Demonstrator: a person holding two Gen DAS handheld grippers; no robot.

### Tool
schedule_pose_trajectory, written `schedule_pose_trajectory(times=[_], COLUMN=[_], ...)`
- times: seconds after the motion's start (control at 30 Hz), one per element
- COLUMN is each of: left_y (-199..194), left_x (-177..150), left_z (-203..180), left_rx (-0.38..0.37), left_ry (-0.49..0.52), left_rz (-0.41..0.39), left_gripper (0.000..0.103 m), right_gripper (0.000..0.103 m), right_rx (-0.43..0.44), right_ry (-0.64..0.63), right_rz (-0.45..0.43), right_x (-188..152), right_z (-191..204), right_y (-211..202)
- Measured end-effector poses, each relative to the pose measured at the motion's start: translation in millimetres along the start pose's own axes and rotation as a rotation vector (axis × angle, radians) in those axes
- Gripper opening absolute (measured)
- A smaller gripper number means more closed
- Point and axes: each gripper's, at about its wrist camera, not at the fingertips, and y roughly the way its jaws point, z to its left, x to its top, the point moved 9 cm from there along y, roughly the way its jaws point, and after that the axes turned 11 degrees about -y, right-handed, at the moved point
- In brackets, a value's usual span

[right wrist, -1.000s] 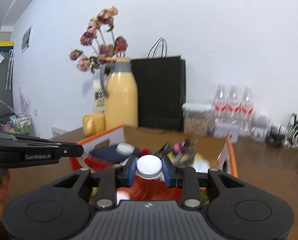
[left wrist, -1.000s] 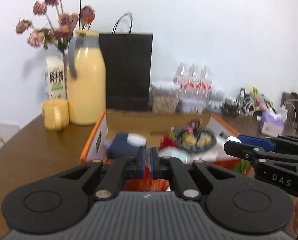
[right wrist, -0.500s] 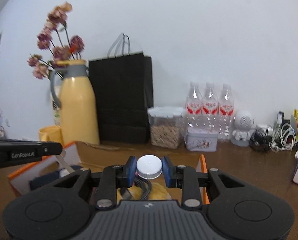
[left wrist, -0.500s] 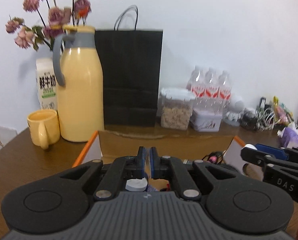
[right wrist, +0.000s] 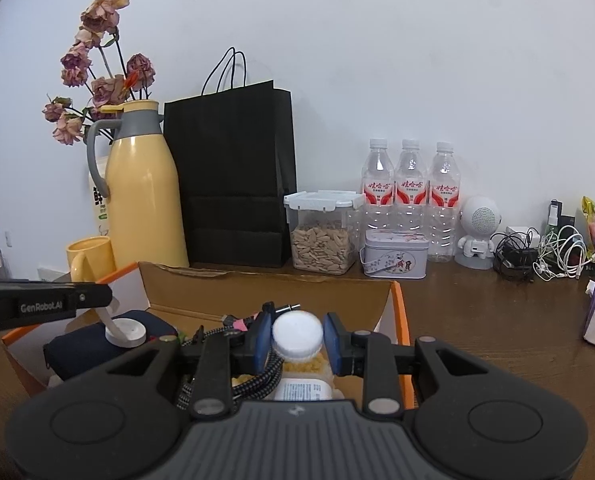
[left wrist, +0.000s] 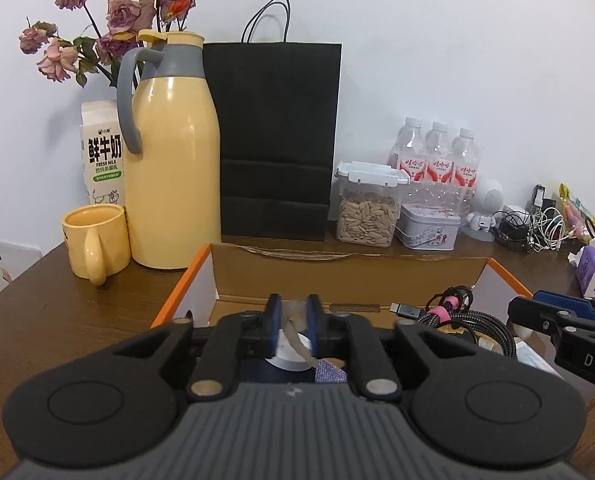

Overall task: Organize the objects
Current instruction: 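Carry the clear piece and white cap into the red box and open both grippers, then move both grippers back toward the remaining white caps on the table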

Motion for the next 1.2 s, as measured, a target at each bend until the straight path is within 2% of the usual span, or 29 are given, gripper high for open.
schedule_pose_trajectory(times=[0.07, 0.13, 0.17, 0.2, 0.23, 0.27, 0.3, 0.37, 0.57, 1.2], left_y=[-3, -7, -9, -11, -13, -16, -19, -24, -31, -46], left_x=[1, 3, 3, 4, 5, 6, 7, 10, 13, 8], left_z=[0, -1, -1, -1, -1, -1, 0, 1, 1, -3], left_rx=[0.001, -0.001, -0.003, -0.003, -0.002, -0.001, 0.001, 0.005, 0.009, -0.011], left_ry=[0.003, 0.007, 0.006, 0.006, 0.005, 0.002, -0.003, -0.012, -0.015, 0.013], left_rz=[-0.015, -0.033, -0.039, -0.047, -0.057, -0.068, -0.083, -0.111, -0.125, -0.122], left_gripper=[0.044, 0.055, 0.064, 0.070, 0.083, 0.097, 0.103, 0.103, 0.103, 0.103], right_gripper=[0.037, 0.058, 0.062, 0.072, 0.086, 0.093, 0.100, 0.101, 0.103, 0.103], right_rx=[0.006, 0.009, 0.007, 0.006, 0.004, 0.003, 0.002, 0.001, -0.003, 0.004], right_ry=[-0.004, -0.011, -0.015, -0.018, -0.018, -0.018, -0.017, -0.014, -0.022, -0.050], right_rz=[-0.004, -0.010, -0.014, -0.019, -0.025, -0.030, -0.035, -0.044, -0.047, -0.064], right_x=[0, 1, 2, 2, 3, 3, 4, 5, 6, 8], right_z=[2, 4, 5, 6, 7, 7, 7, 7, 11, 19], right_y=[-2, -4, -6, -7, -8, -10, -11, -14, -19, -36])
